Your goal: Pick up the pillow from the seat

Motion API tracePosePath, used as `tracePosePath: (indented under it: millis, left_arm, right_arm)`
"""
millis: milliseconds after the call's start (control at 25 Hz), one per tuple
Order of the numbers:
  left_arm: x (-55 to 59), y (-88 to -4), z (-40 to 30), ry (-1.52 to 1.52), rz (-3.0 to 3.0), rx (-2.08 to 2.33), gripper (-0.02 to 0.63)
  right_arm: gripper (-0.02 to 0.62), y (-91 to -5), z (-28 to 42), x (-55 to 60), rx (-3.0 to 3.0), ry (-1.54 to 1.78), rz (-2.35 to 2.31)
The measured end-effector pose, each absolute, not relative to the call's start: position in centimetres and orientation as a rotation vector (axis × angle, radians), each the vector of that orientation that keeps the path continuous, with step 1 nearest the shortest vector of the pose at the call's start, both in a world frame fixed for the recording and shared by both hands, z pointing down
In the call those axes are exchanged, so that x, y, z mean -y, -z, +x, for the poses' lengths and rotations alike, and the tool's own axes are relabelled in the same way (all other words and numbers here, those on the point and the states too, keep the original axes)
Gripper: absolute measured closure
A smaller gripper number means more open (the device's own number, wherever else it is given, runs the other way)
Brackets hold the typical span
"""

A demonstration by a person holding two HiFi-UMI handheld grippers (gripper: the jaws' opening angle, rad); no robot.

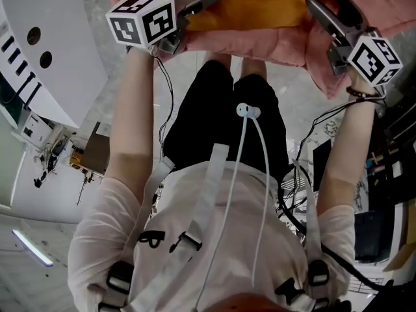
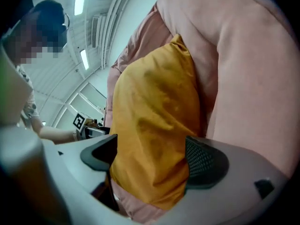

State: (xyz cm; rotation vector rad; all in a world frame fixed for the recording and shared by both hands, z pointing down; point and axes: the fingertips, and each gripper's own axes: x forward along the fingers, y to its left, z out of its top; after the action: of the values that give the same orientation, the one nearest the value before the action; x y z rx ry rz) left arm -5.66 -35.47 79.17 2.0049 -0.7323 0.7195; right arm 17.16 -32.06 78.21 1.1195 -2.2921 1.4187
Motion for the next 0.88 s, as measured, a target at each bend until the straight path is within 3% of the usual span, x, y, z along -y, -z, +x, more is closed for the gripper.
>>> tracePosePath:
  millis: [880]
  left_arm:
    - [35.8, -81.9, -1.7, -0.632, 1.965, 0.678, 0.051]
  right_arm:
    - [0.166, -82.0, 14.6, 34.2, 2.369, -1.413, 1.014]
